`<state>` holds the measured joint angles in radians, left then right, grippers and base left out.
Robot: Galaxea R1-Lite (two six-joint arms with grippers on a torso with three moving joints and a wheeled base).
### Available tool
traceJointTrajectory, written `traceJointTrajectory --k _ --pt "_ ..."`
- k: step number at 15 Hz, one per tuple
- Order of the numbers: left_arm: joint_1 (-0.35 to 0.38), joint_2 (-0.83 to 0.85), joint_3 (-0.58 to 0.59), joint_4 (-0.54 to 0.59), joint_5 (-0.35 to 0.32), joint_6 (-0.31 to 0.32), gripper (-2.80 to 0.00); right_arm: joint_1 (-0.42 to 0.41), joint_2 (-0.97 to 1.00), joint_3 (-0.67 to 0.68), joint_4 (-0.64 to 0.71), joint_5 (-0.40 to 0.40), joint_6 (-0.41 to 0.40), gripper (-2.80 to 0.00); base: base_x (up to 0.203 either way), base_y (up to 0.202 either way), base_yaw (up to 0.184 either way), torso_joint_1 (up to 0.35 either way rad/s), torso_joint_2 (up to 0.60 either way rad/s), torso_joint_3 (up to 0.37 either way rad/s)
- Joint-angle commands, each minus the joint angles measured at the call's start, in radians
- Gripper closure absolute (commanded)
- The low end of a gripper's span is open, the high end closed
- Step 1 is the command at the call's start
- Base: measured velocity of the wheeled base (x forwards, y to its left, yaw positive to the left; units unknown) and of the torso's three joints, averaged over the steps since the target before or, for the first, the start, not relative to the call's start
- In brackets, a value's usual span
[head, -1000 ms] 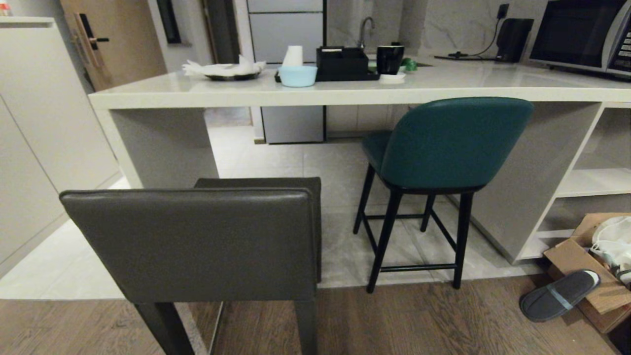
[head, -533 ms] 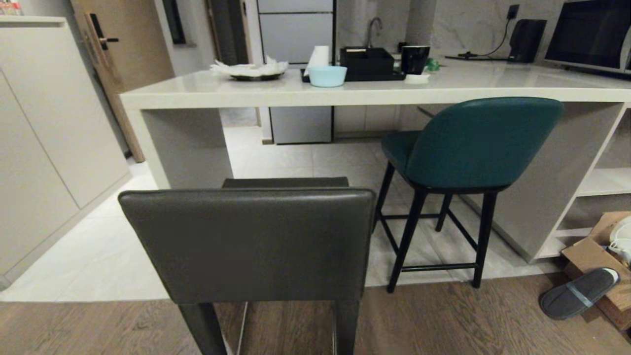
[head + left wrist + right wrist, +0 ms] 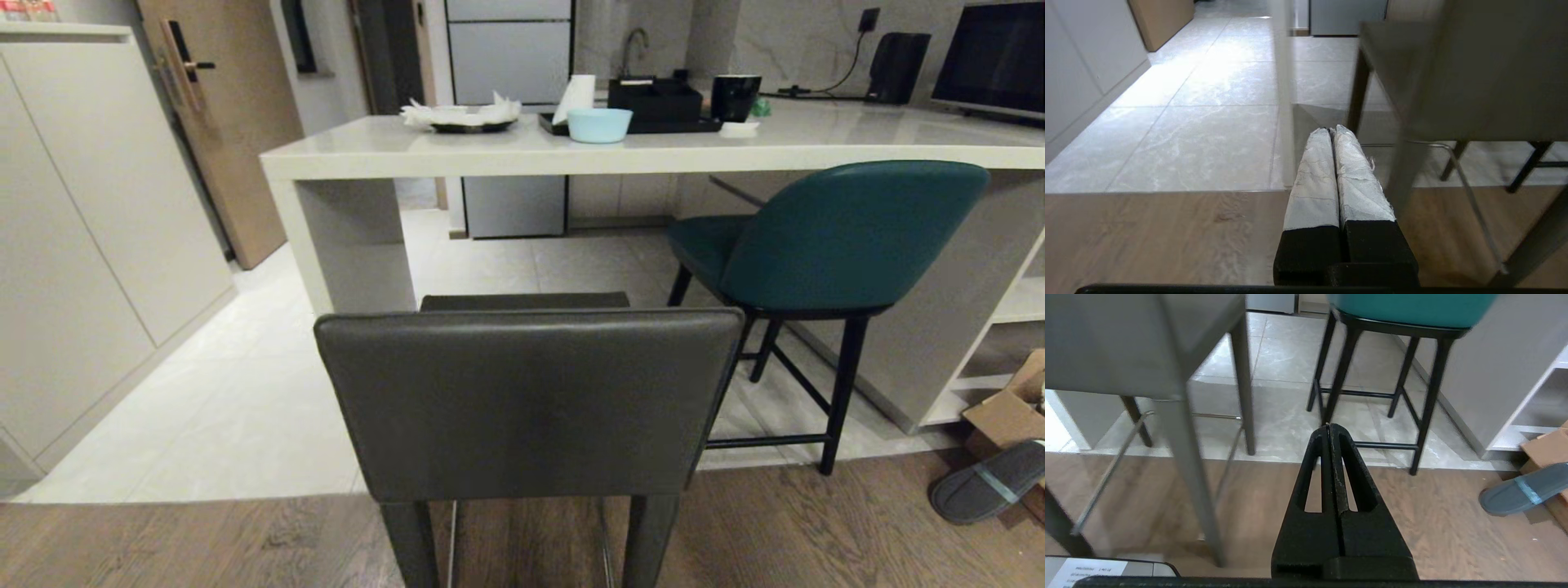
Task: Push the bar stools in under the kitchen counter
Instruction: Push the gray chair back under the dining table
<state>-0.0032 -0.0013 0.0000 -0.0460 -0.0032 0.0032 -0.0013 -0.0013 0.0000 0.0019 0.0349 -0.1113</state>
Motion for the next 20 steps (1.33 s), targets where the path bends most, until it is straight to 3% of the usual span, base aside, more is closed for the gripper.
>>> traceJointTrajectory --k 1,3,5,8,12,15,17,20 --pt "0.000 0.000 0.020 0.000 0.000 0.000 0.00 0.000 0.000 -0.002 0.002 0.007 -0.005 0.00 0.000 0.178 0.000 0.002 0.00 0.006" --pt "0.000 0.000 0.015 -0.003 -0.001 0.001 0.00 -0.002 0.003 -0.016 0.014 0.015 -0.010 0.00 0.000 0.077 0.000 0.001 0.00 0.001" --pt "0.002 0.024 -0.083 0.020 -0.012 -0.006 0.00 -0.002 0.077 -0.089 0.029 0.017 -0.004 0.00 0.000 0.000 0.000 0.000 0.00 0.000" --pt "-0.009 0.278 -0.200 -0.025 -0.025 -0.038 0.00 -0.002 0.350 -0.196 -0.038 0.023 0.012 0.00 0.000 0.000 0.000 0.000 0.00 0.000" --pt "-0.041 0.769 -0.225 -0.411 -0.033 -0.059 0.00 0.017 0.799 -0.287 -0.388 0.022 0.029 0.00 0.000 0.000 0.000 0.000 0.00 0.000" --pt "-0.127 1.076 -0.230 -0.667 -0.031 -0.066 0.00 0.093 1.088 -0.322 -0.625 -0.004 0.096 0.00 0.000 0.000 0.000 0.000 0.00 0.000" --pt "-0.184 1.266 -0.235 -0.835 -0.020 -0.066 0.00 0.193 1.253 -0.339 -0.795 -0.071 0.142 0.00 0.000 0.000 0.000 0.000 0.00 0.000" --pt "-0.295 1.508 -0.241 -1.080 0.055 -0.066 0.00 0.411 1.403 -0.374 -0.965 -0.185 0.174 0.00 0.000 0.000 0.000 0.000 0.00 0.000"
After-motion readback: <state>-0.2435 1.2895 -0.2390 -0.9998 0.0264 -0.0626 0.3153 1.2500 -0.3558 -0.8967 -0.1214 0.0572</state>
